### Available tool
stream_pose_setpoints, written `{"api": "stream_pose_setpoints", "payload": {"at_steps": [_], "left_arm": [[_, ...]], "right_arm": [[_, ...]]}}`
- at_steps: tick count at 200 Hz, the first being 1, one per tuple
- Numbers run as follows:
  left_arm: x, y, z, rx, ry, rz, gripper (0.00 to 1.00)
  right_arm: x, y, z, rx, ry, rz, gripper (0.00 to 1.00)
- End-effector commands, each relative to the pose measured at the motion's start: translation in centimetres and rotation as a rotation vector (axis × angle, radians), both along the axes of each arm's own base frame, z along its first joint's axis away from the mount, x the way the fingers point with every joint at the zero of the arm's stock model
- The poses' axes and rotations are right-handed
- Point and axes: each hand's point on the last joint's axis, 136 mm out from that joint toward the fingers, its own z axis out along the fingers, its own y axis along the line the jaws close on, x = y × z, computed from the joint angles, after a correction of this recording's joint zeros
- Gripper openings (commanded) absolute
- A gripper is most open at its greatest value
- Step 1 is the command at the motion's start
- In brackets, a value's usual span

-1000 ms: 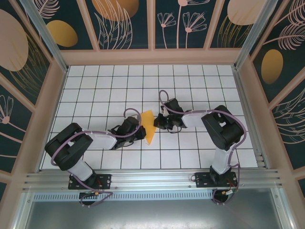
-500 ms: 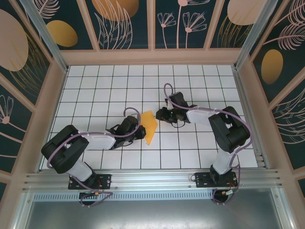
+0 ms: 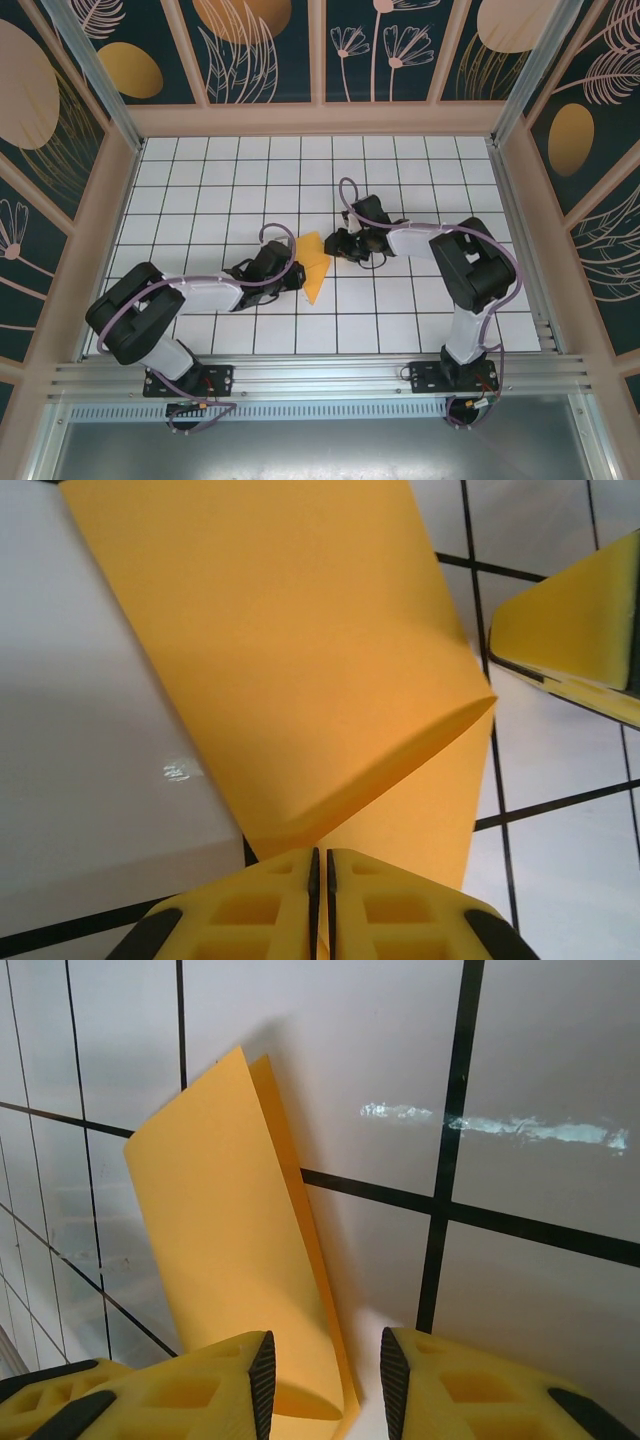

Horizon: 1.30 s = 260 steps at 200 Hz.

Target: Fold a paper plane with a square sheet of paper (pick it up from the middle)

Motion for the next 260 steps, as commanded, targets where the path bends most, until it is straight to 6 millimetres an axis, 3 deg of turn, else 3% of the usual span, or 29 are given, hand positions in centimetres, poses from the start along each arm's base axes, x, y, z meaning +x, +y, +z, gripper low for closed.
{"api": "stream_pose_setpoints", "payload": {"at_steps": [1, 117, 135, 173, 216, 260], "left_arm": [[0.2, 0.2, -0.6, 0.025, 0.010, -0.001, 0.13], [-0.2, 0.3, -1.1, 0.025, 0.023, -0.007, 0.12], [0.0, 0.2, -0.5, 0.016, 0.007, -0.003, 0.12], [0.4, -0.2, 1.7, -0.013, -0.033, -0.014, 0.18], [0.0, 0.0, 5.2, -0.003, -0.131, -0.045, 0.31], [-2.1, -2.2, 5.4, 0.122, -0.182, -0.162, 0.39]], "right_arm": [[-0.1, 1.1, 0.4, 0.021, -0.007, 0.055, 0.37], [-1.4, 2.5, 1.5, 0.053, -0.014, 0.113, 0.34], [-1.4, 2.5, 1.5, 0.043, -0.017, 0.110, 0.30], [-1.3, 2.3, 1.8, 0.007, -0.030, 0.089, 0.10], [-1.7, 2.2, 2.9, 0.041, -0.014, -0.013, 0.04], [-2.1, 1.8, 4.3, 0.088, -0.009, -0.152, 0.03]]}}
